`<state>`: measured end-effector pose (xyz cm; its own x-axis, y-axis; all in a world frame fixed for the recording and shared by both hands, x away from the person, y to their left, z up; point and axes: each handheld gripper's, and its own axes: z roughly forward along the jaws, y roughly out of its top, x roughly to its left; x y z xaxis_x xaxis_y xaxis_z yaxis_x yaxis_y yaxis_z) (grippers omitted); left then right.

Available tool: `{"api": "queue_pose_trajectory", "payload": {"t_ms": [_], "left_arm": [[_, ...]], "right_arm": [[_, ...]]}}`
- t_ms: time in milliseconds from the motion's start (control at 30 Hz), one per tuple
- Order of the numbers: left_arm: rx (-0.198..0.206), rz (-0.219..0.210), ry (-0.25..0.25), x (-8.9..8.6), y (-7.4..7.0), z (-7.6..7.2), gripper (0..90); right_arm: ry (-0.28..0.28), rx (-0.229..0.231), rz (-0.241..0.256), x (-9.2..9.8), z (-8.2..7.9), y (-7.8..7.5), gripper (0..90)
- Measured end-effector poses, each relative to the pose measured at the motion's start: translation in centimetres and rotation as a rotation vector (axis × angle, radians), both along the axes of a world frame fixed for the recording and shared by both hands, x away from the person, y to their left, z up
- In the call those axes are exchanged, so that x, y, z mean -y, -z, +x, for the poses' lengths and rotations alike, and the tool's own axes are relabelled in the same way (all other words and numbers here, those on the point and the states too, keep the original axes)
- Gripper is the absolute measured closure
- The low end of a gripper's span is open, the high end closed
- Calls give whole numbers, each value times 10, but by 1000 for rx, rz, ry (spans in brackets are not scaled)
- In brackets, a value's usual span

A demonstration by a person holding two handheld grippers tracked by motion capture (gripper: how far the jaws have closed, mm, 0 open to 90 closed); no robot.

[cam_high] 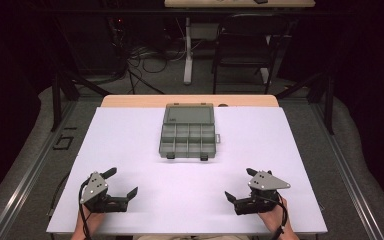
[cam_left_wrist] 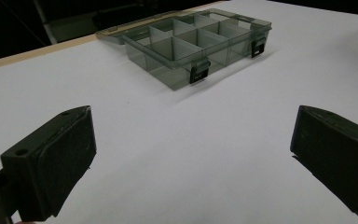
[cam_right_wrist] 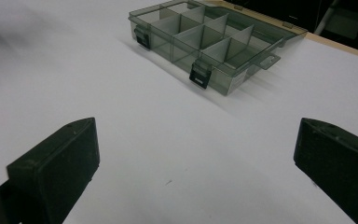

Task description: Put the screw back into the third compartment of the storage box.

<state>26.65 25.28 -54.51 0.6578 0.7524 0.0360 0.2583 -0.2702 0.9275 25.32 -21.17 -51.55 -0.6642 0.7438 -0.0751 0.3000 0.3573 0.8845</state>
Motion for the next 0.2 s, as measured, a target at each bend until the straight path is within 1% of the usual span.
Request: {"api": "queue_pose_trajectory", "payload": {"t_ms": [67, 100, 133, 200], "left_arm": [[-4, 0, -4, 0, 0, 0, 1], [-8, 0, -4, -1, 0, 0, 1], [-10, 4, -4, -1, 0, 0, 1], [-10, 4, -5, -1, 0, 1, 0]], "right_arm": [[5, 19, -1, 1, -4, 1, 0], [-12, 16, 0, 2, -5, 1, 0], [-11, 14, -3, 2, -6, 1, 0], [-17, 25, 12, 5, -6, 1, 0]]}}
